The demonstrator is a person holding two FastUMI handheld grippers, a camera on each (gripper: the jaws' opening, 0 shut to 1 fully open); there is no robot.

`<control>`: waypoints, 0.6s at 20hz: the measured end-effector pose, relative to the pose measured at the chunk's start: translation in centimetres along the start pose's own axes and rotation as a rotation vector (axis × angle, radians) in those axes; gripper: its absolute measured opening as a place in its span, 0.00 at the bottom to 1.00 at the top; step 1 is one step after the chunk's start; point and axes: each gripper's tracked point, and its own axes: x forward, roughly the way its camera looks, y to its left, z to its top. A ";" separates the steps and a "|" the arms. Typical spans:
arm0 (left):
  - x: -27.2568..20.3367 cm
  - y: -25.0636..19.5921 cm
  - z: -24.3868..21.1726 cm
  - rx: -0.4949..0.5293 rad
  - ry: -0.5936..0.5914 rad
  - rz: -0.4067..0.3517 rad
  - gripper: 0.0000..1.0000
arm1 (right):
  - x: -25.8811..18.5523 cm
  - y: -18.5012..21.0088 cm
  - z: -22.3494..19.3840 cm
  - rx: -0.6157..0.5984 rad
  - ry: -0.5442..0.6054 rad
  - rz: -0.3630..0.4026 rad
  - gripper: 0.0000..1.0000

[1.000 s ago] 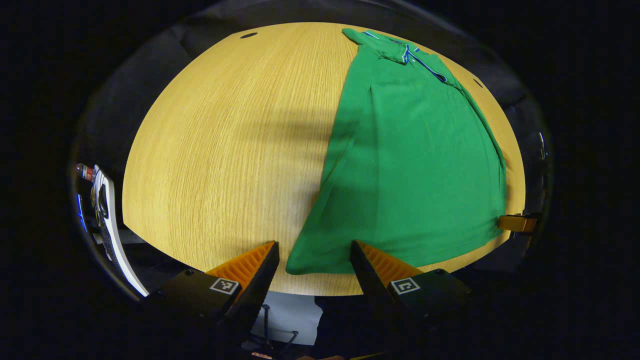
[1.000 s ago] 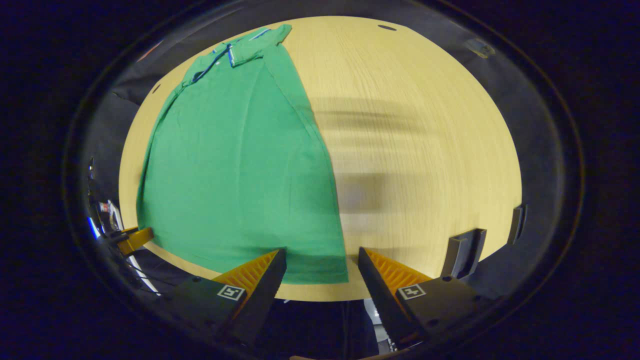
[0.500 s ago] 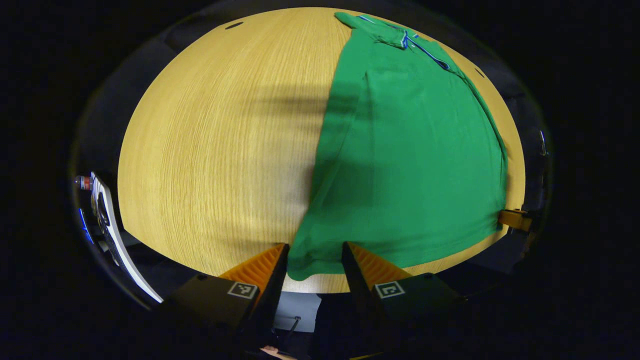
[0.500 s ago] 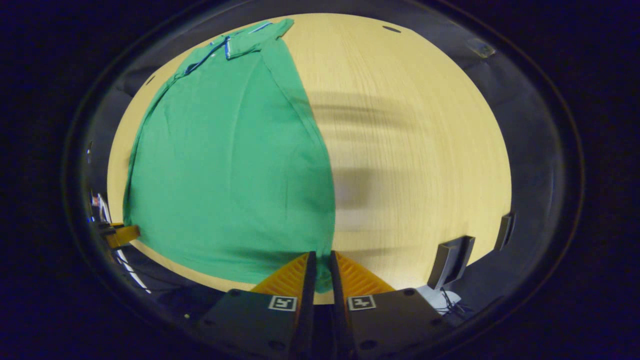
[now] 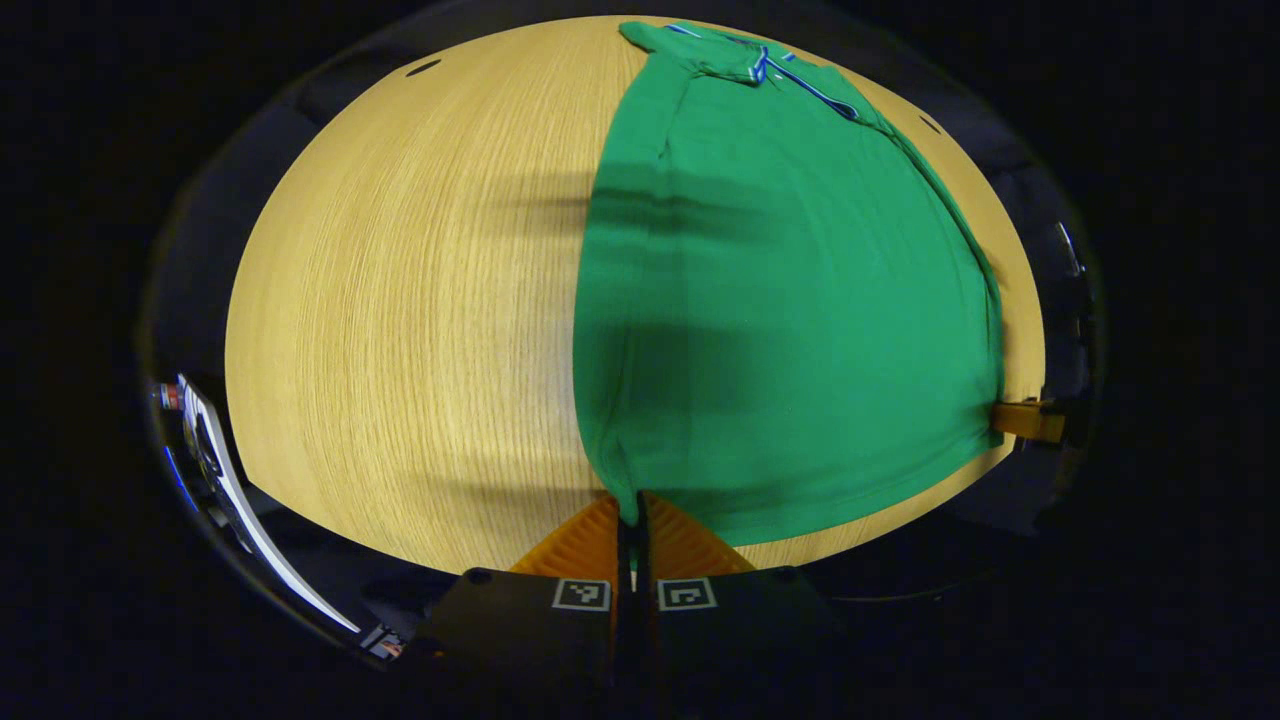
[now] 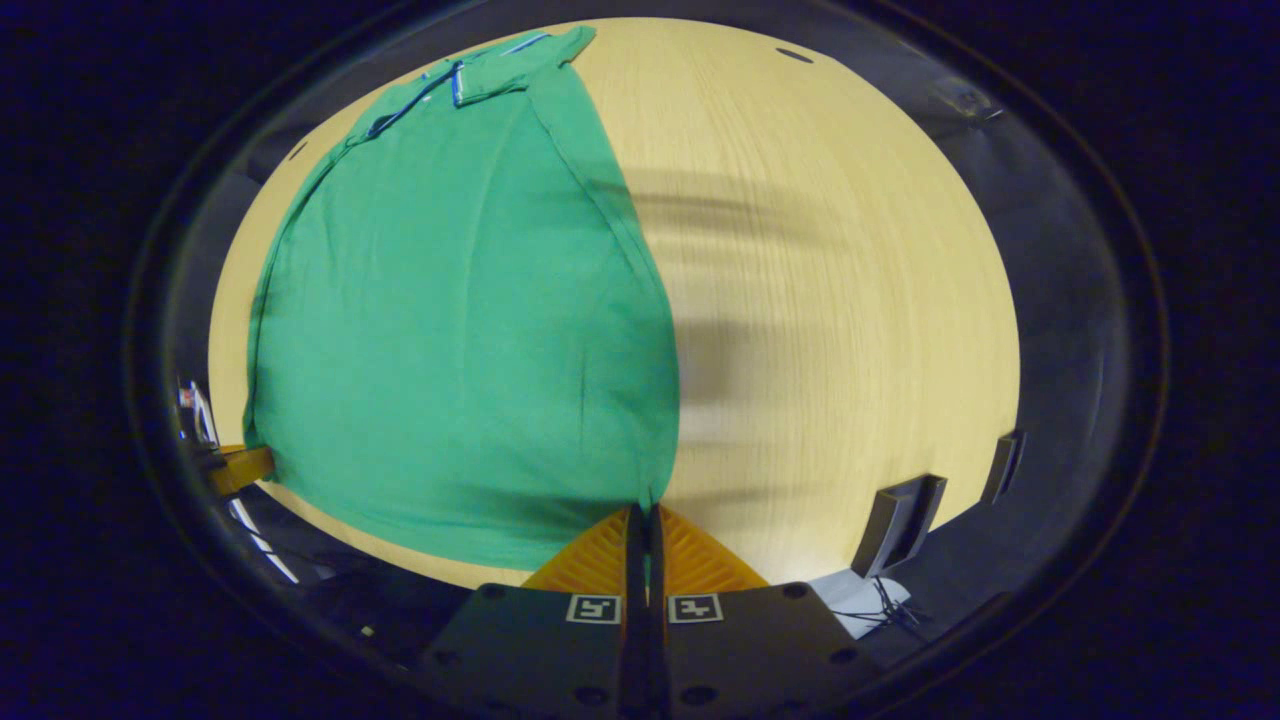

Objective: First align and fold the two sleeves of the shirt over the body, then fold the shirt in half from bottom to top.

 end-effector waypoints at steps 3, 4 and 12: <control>-2.2 -0.8 2.3 -0.055 -0.013 -0.038 0.03 | -0.5 0.0 0.1 0.023 -0.011 0.050 0.00; -3.4 -1.1 3.1 -0.054 -0.029 -0.041 0.03 | -1.0 0.0 0.2 0.039 -0.016 0.071 0.02; -17.7 -4.4 16.2 0.039 -0.299 -0.048 0.03 | -7.6 1.4 1.3 0.067 -0.134 0.194 0.02</control>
